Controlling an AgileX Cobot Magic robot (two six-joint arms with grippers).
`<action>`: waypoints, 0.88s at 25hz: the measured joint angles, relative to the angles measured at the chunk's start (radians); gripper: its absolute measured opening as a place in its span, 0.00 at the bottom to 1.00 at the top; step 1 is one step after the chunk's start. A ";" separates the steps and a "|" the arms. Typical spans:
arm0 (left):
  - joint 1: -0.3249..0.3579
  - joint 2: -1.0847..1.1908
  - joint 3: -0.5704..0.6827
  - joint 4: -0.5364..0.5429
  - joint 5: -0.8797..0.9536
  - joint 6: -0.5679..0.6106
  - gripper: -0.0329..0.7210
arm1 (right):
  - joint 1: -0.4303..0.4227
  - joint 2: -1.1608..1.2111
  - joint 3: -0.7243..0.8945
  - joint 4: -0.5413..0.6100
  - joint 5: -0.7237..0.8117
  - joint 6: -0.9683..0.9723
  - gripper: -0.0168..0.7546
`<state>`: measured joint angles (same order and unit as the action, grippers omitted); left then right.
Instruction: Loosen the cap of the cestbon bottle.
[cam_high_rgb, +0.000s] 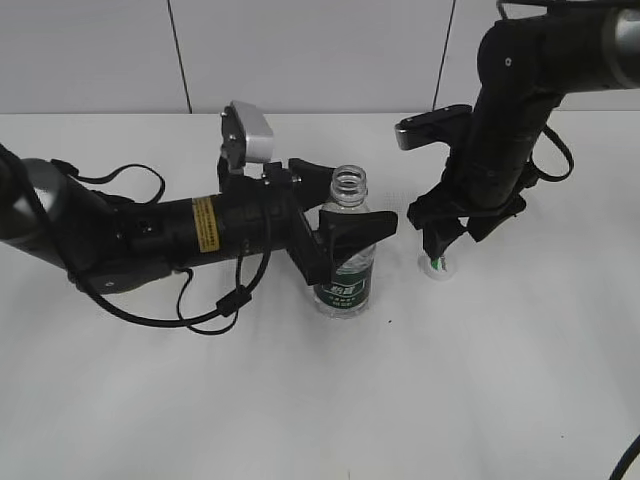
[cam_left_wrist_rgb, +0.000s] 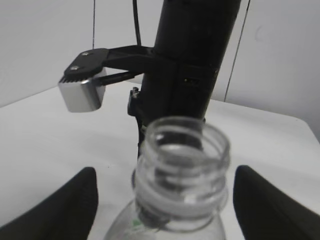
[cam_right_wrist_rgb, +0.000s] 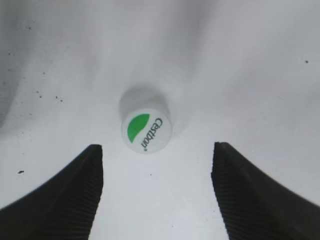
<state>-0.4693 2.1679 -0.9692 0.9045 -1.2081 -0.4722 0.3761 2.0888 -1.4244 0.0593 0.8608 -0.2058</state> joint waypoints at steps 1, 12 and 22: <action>0.000 -0.012 0.000 0.008 0.000 -0.019 0.72 | 0.000 -0.008 0.000 0.000 0.002 0.000 0.69; 0.000 -0.216 0.000 0.095 0.060 -0.272 0.72 | 0.000 -0.104 0.000 -0.024 0.062 0.000 0.69; 0.001 -0.465 0.001 0.065 0.538 -0.400 0.72 | 0.000 -0.222 0.000 -0.082 0.147 0.052 0.69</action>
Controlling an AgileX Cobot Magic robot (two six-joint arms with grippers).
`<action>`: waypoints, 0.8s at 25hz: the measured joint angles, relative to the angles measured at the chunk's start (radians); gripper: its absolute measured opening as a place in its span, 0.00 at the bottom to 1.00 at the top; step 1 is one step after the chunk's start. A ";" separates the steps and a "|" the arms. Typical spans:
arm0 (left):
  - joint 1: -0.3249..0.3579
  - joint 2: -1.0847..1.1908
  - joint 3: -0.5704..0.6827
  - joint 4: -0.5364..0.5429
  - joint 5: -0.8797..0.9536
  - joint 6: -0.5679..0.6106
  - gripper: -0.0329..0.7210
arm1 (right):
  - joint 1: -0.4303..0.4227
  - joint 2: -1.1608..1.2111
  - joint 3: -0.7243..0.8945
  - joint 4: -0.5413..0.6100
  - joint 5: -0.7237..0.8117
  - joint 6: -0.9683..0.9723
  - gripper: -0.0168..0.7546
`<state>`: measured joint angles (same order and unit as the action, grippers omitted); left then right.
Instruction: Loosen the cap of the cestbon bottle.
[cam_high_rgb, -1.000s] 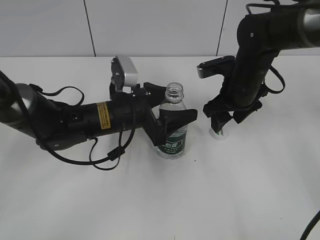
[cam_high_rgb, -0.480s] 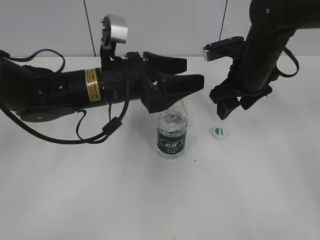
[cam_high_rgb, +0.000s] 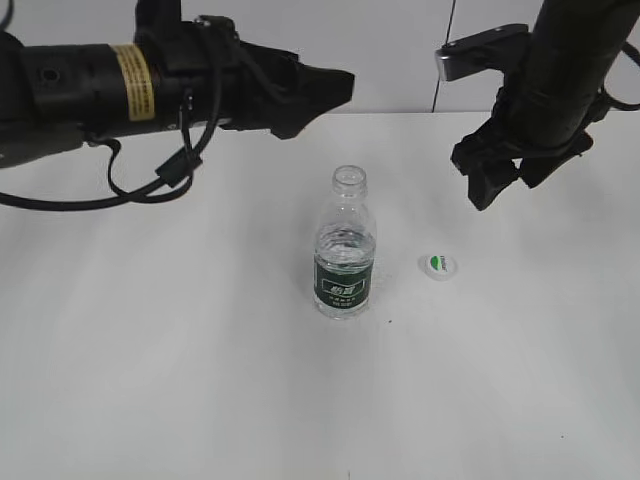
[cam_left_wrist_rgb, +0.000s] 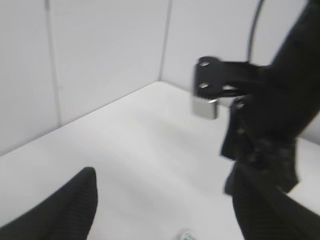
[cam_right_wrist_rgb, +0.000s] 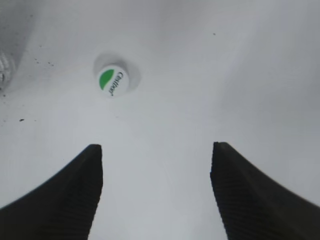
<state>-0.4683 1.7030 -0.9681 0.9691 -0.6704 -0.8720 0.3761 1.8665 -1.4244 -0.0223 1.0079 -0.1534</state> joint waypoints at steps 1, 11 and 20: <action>0.000 -0.020 0.000 -0.008 0.076 -0.002 0.72 | -0.001 -0.007 0.000 -0.021 0.012 0.012 0.69; 0.077 -0.165 0.000 -0.163 0.736 -0.006 0.69 | -0.019 -0.037 0.000 -0.086 0.113 0.035 0.69; 0.176 -0.165 0.000 -0.402 0.992 0.162 0.68 | -0.064 -0.037 0.000 -0.093 0.044 0.035 0.69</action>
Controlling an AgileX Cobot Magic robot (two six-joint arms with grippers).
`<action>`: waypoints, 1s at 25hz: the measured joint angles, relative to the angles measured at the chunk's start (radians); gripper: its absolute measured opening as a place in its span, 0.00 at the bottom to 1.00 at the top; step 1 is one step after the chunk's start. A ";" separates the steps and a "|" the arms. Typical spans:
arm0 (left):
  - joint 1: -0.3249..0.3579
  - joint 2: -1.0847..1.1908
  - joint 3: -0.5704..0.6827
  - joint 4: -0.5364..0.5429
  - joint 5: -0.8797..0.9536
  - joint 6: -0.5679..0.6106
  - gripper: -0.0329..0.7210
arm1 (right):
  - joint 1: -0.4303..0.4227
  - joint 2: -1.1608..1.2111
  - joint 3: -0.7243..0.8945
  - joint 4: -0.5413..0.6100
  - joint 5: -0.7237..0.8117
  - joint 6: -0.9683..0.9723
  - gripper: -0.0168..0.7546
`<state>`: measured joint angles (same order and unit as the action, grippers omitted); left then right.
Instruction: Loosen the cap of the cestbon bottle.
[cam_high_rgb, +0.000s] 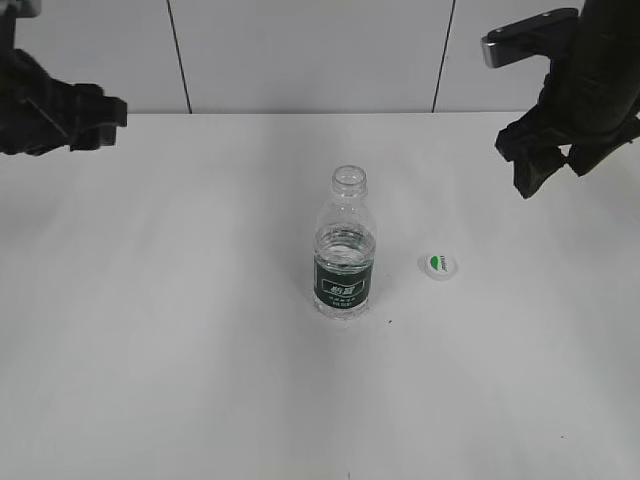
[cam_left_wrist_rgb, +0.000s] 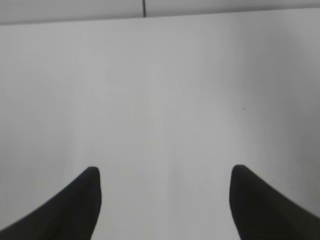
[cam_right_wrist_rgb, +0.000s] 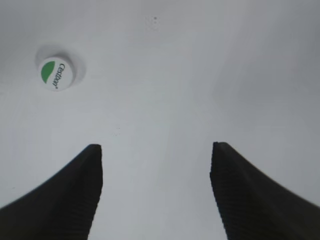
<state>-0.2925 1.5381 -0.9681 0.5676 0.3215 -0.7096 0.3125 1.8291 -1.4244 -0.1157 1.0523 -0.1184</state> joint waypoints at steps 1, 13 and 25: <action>0.024 0.000 0.000 -0.057 0.023 0.055 0.68 | -0.011 0.000 0.000 0.002 0.000 0.000 0.69; 0.247 0.051 -0.001 -0.419 0.298 0.471 0.66 | -0.153 0.000 0.000 0.052 0.016 0.027 0.69; 0.272 0.071 -0.094 -0.541 0.415 0.610 0.66 | -0.247 0.000 0.000 0.094 0.033 0.030 0.69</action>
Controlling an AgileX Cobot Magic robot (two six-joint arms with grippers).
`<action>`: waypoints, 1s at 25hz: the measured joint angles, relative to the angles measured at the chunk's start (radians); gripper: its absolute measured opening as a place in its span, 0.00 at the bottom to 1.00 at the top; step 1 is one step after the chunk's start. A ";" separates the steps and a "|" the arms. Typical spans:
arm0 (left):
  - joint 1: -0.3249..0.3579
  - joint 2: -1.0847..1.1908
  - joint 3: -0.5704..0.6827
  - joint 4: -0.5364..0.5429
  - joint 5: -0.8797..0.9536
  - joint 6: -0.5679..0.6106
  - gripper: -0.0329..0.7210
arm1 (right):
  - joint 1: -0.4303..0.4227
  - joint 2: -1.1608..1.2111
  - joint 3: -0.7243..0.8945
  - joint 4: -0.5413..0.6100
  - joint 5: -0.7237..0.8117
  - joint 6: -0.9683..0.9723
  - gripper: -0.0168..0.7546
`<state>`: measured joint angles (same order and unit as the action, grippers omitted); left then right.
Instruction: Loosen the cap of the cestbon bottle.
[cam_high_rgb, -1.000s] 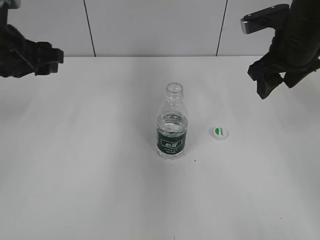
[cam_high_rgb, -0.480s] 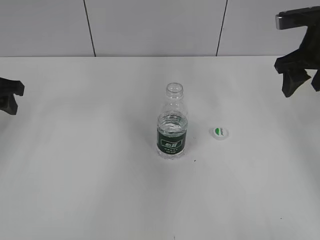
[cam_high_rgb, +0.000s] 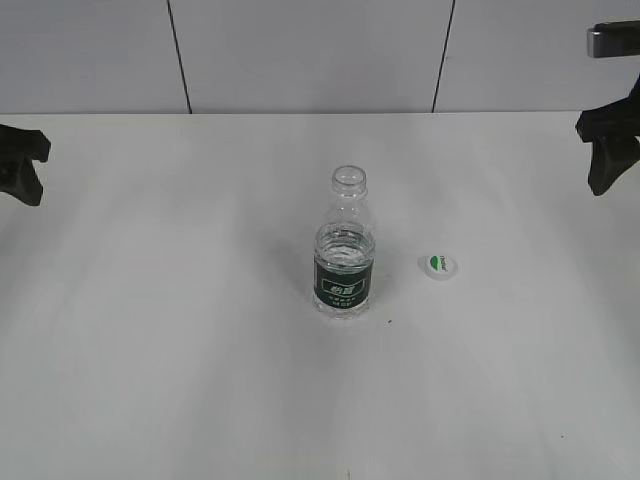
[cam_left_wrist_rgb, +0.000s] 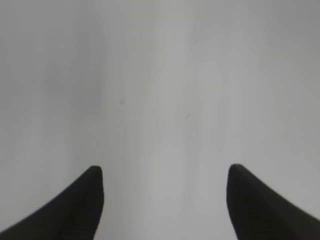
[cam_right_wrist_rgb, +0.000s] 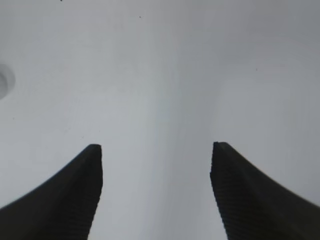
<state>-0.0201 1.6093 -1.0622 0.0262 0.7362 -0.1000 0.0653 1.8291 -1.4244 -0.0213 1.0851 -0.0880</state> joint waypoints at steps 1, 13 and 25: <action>0.000 0.000 -0.018 -0.001 0.014 0.002 0.66 | -0.001 0.000 0.000 0.003 0.001 0.000 0.69; 0.000 -0.093 -0.054 0.044 0.188 0.005 0.66 | -0.001 -0.047 0.000 0.021 0.058 0.000 0.69; -0.085 -0.442 -0.033 0.060 0.294 0.006 0.66 | -0.001 -0.321 0.226 0.014 0.078 0.000 0.69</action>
<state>-0.1055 1.1672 -1.0954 0.0864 1.0298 -0.0938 0.0646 1.5080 -1.1979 -0.0069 1.1634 -0.0881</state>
